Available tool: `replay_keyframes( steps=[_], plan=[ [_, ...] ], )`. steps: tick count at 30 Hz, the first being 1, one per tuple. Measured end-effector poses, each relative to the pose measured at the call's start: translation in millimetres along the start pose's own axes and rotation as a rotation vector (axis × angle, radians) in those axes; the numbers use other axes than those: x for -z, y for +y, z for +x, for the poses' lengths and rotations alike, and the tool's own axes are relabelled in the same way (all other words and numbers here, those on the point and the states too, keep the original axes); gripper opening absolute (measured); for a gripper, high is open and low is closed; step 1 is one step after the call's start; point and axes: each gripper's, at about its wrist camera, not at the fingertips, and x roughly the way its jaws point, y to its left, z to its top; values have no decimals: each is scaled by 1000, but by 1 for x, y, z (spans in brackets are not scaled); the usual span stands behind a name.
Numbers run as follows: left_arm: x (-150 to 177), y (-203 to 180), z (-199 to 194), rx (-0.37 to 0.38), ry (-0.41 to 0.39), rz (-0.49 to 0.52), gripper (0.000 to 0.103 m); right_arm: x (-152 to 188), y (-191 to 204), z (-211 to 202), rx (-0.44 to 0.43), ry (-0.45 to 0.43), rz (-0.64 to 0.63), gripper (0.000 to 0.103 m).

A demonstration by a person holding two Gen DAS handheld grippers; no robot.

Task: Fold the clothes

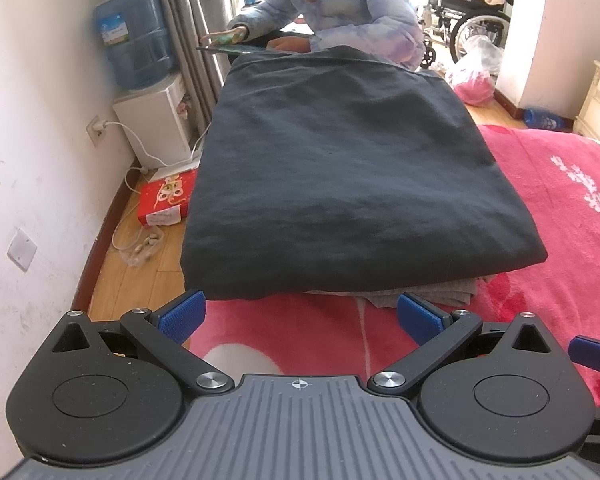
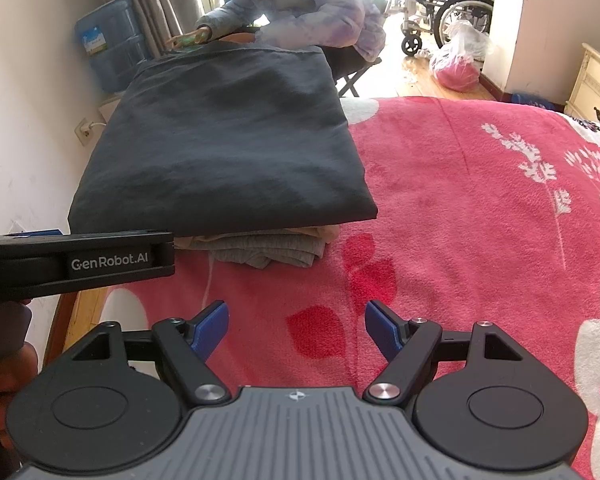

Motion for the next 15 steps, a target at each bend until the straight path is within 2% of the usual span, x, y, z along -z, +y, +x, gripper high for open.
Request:
replay_keyframes(
  steps=[15],
  plan=[
    [-2, 4, 1, -5, 0, -3, 103, -1, 2, 1, 4, 1, 0, 79]
  ],
)
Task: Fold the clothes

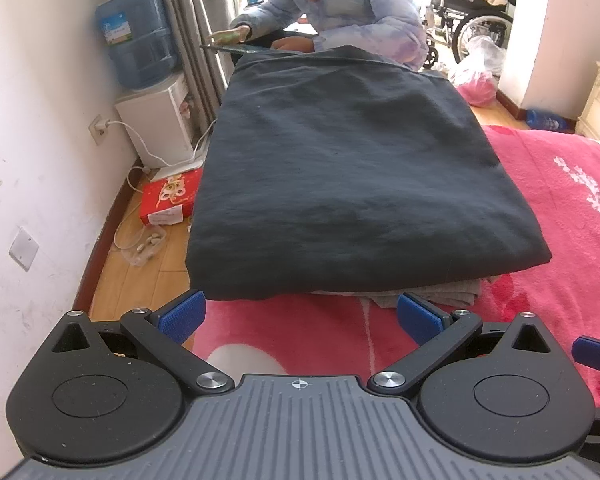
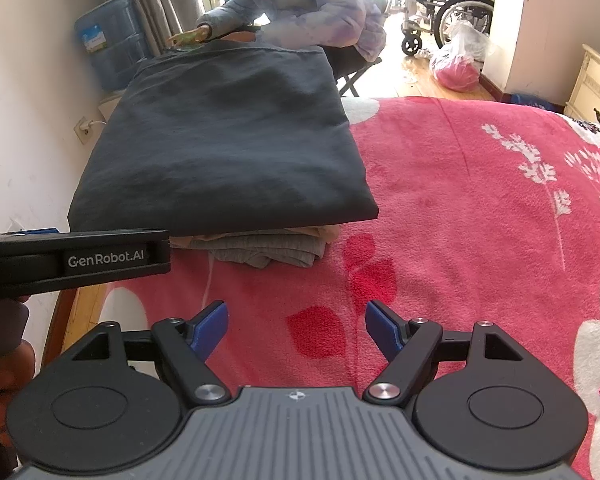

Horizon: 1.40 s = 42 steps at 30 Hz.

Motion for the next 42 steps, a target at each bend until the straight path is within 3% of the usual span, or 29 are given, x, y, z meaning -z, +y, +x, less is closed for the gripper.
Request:
replay_keyframes(
  steps=[42],
  plan=[
    [0, 4, 1, -5, 4, 3, 103, -1, 2, 3, -3, 6, 5, 79]
  ],
)
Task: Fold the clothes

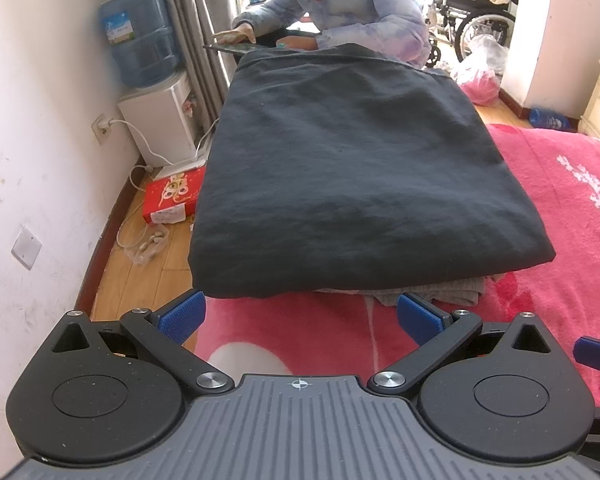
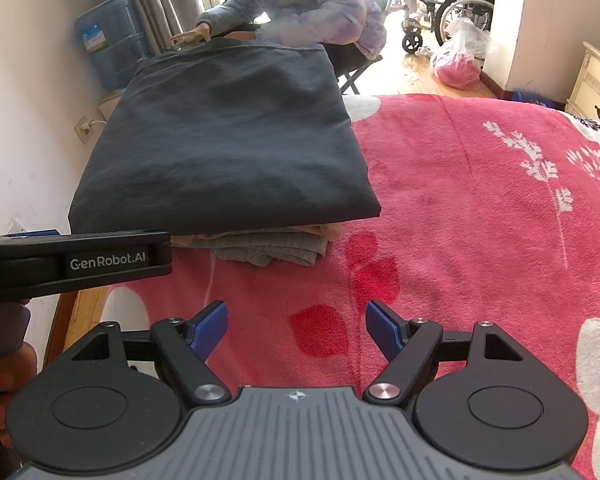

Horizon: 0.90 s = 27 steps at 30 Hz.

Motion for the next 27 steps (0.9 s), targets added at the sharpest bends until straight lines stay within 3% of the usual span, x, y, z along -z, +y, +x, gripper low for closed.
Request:
replay_keyframes(
  steps=[27],
  plan=[
    [-2, 1, -1, -7, -8, 3, 103, 0, 3, 0, 1, -2, -8, 79]
  ],
)
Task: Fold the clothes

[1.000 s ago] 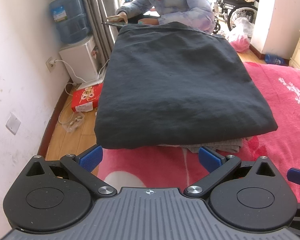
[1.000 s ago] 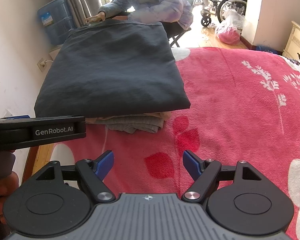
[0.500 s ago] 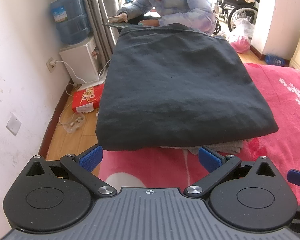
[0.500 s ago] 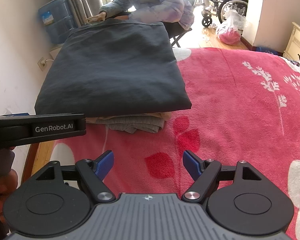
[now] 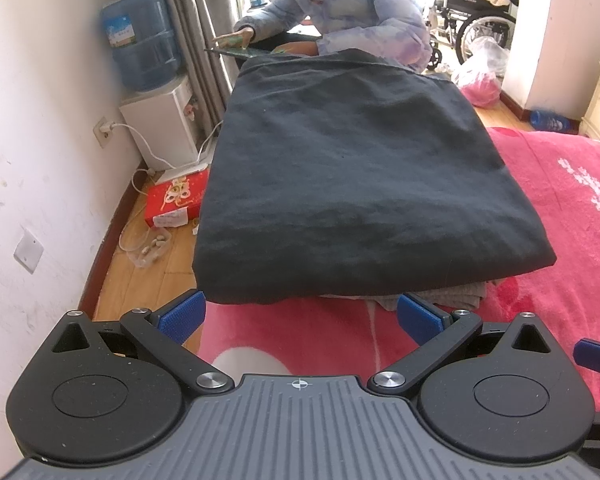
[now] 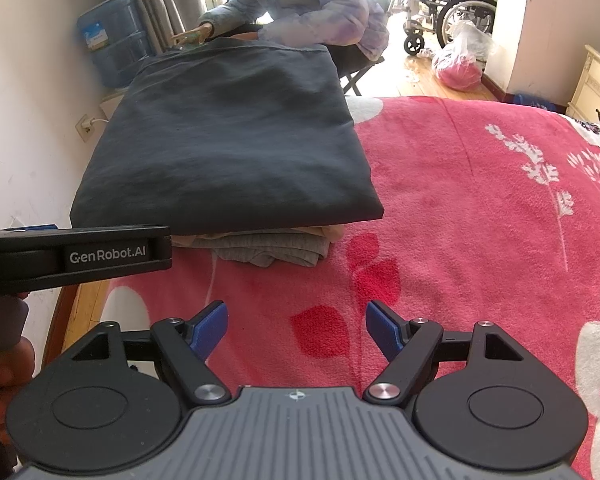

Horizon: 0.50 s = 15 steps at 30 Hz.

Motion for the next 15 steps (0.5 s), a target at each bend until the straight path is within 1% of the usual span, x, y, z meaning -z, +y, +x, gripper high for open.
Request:
replay_keyframes(
  steps=[15],
  plan=[
    [-1, 0, 0, -4, 4, -2, 103, -1, 1, 1, -3, 5, 2, 79]
  ],
)
